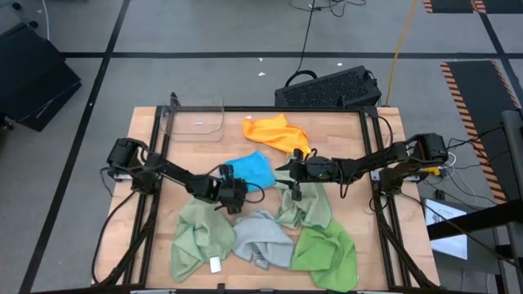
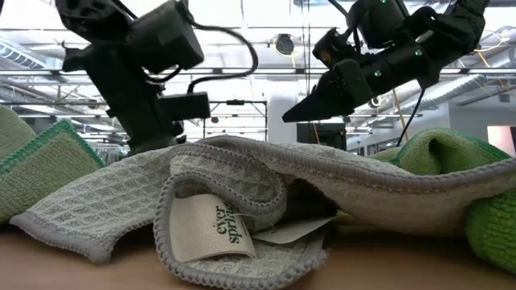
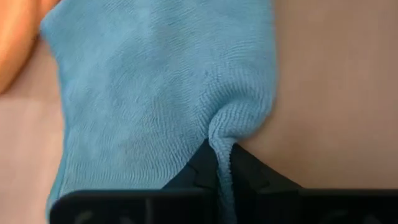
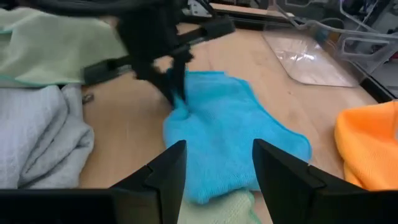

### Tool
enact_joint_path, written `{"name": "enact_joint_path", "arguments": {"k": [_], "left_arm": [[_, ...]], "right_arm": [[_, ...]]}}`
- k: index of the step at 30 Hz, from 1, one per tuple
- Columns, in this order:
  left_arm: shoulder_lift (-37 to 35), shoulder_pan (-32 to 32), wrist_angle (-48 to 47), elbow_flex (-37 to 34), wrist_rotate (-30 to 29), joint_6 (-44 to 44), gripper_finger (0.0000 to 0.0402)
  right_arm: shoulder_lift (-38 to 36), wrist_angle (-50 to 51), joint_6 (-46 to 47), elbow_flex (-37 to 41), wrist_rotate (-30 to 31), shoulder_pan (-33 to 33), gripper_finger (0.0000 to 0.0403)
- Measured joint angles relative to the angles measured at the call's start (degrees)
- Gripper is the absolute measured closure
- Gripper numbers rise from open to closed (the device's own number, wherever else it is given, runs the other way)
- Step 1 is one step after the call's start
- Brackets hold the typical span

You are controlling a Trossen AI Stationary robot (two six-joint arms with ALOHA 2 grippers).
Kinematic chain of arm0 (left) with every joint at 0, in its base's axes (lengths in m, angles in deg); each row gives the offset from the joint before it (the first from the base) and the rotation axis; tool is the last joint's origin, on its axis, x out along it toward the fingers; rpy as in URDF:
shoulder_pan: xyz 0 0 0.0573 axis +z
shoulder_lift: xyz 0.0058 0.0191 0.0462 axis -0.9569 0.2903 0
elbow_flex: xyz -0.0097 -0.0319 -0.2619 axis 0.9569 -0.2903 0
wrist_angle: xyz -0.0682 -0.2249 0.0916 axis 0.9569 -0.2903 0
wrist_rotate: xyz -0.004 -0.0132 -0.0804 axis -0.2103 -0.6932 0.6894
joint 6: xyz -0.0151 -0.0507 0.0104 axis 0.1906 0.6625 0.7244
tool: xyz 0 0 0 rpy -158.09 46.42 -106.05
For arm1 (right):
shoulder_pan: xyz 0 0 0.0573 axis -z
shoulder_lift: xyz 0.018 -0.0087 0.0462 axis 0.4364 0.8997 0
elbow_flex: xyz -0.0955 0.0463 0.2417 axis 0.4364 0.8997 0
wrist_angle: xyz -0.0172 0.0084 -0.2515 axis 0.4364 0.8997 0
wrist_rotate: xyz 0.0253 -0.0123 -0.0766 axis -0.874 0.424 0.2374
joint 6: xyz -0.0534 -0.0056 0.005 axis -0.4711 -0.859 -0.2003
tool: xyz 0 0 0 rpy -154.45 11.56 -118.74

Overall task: Fold microfiber towels
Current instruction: Put the blue microfiber cloth into the transparent bin

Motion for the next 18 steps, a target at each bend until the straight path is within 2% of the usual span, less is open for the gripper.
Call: {"name": "enact_joint_path", "arguments": {"k": [5,15,18], "left_arm": [[-7.8,3.4,-4.5,1.9,0.0,-8.2,0.0392],[-25.0,15.2,-19.6,6.4,0.7,-26.0,0.0394],[-29.2,19.1,-21.0,8.7,0.6,-31.3,0.0391]], "right_arm": [[0.0,-0.3,-0.8,0.0,4.1,0.4,0.0227],[0.0,-2.4,-3.6,0.0,4.2,3.2,0.0227],[0.0,-2.4,-4.8,0.0,4.2,3.6,0.0227]]}}
